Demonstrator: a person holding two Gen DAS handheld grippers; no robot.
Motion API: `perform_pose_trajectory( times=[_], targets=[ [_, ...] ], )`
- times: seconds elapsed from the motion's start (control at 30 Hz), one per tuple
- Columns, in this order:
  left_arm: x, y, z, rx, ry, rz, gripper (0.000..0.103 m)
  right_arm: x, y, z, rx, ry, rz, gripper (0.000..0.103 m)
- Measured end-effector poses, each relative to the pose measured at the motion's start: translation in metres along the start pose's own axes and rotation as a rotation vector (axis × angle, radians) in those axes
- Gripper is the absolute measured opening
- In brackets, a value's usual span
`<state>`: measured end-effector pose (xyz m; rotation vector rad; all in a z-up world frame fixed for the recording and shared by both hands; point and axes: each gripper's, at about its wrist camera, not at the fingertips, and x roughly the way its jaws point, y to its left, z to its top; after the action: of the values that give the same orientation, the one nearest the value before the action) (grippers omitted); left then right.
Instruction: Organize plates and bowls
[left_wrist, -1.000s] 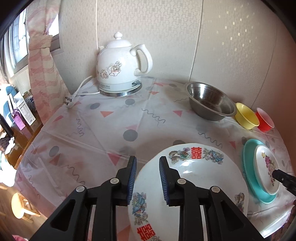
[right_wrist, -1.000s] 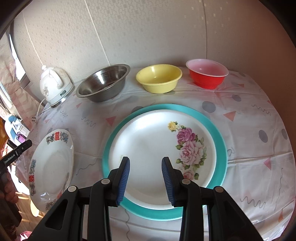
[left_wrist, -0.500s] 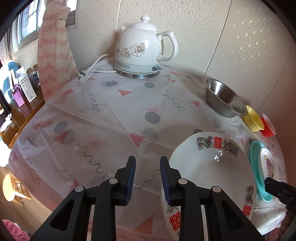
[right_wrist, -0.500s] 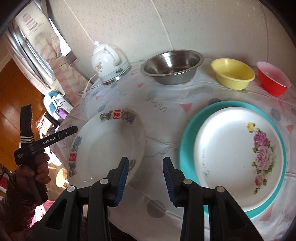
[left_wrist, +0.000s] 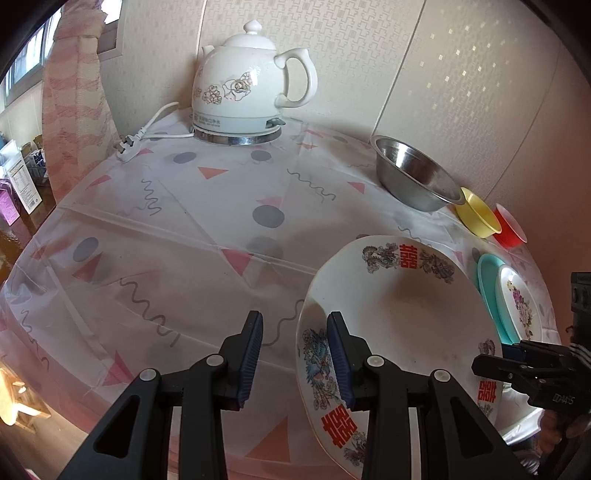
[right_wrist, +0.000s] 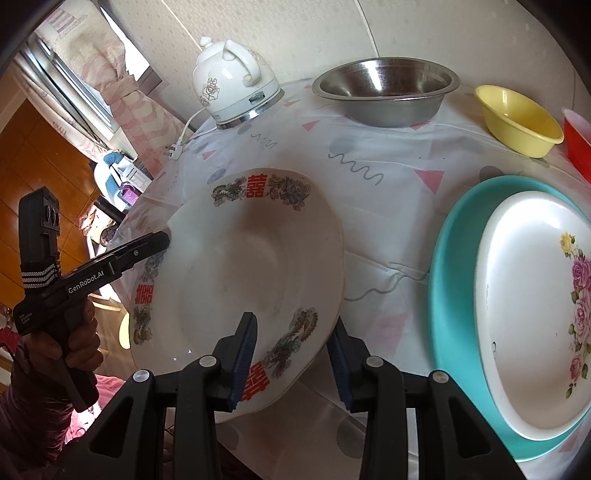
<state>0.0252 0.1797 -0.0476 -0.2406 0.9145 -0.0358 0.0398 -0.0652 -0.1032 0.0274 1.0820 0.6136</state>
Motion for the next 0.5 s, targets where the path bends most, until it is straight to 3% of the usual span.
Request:
perform_pose_trajectory(
  times=[0.3,0.5],
  targets=[
    [0.017,-0.01,-0.003,0.032,0.038,-0.04,0.037,0.008,0.004,0.002,-0.018,-0.004,-0.017,0.038],
    [0.023,-0.017,-0.003,0.052,0.037,-0.021,0.038,0.011,0.009,0.003,-0.059,-0.019,-0.048,0.039]
  ],
)
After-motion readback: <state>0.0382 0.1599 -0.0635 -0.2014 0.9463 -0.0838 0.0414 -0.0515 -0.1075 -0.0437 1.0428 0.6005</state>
